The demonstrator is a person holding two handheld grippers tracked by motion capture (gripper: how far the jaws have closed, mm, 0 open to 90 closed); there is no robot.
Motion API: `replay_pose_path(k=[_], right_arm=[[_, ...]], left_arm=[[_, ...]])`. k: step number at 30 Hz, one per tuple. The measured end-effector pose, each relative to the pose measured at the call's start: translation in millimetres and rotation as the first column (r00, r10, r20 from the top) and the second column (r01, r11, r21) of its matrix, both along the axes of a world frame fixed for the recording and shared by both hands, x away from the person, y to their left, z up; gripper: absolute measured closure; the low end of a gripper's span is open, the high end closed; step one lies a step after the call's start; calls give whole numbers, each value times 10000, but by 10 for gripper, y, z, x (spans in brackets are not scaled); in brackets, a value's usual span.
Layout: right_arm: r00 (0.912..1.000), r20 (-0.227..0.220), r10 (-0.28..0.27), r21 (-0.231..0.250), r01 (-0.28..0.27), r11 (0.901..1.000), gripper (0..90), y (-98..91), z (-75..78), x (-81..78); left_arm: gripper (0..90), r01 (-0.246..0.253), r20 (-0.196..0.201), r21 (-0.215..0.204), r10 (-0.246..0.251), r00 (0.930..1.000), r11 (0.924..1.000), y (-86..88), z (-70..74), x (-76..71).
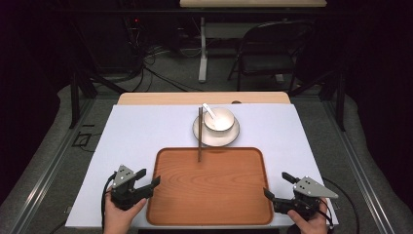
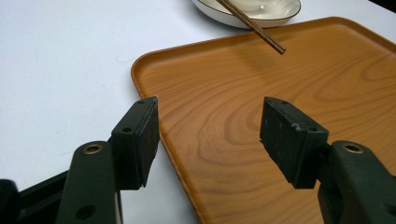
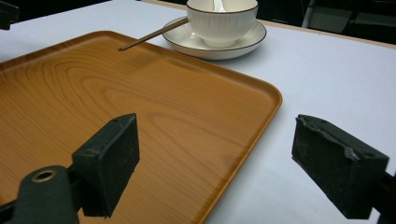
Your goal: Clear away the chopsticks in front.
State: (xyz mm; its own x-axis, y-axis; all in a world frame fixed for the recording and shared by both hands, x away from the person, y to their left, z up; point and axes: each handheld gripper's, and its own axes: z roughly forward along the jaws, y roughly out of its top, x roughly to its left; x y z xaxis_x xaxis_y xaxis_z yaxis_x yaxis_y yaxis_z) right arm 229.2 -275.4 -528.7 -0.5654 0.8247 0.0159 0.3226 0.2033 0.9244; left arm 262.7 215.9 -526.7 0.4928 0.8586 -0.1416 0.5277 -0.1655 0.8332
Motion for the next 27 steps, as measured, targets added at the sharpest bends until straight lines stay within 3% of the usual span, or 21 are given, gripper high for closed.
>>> replay_pose_path(k=[6,11,16,19,23,27], right_arm=[[9999,23,100,-143,-100,9998,147,22,-2,7],[9999,-84,61,-76,-62,10000,147,14,-4,17],[10000,-1,63,-92,-63,9999,147,10,-4,7],[10000,-28,38,-62,-38,10000,147,8,-4,7],[10000,-50,29,-71,-30,10000,147,12,-2,9],[10000,-96,28,-70,-28,10000,147,12,-3,17]], left_arm=[[375,-170,-580,-358,149,9982,9992,36,-24,48],[355,-359,-1317,-731,260,9909,9967,48,-43,104],[301,-289,-1736,-741,156,9847,9968,25,-14,155],[302,-308,-2012,-985,104,9795,9947,21,43,232],[305,-202,-1975,-1005,-1,9803,9947,-26,165,366],[310,119,-2152,-1241,-386,9758,9922,-105,268,533]])
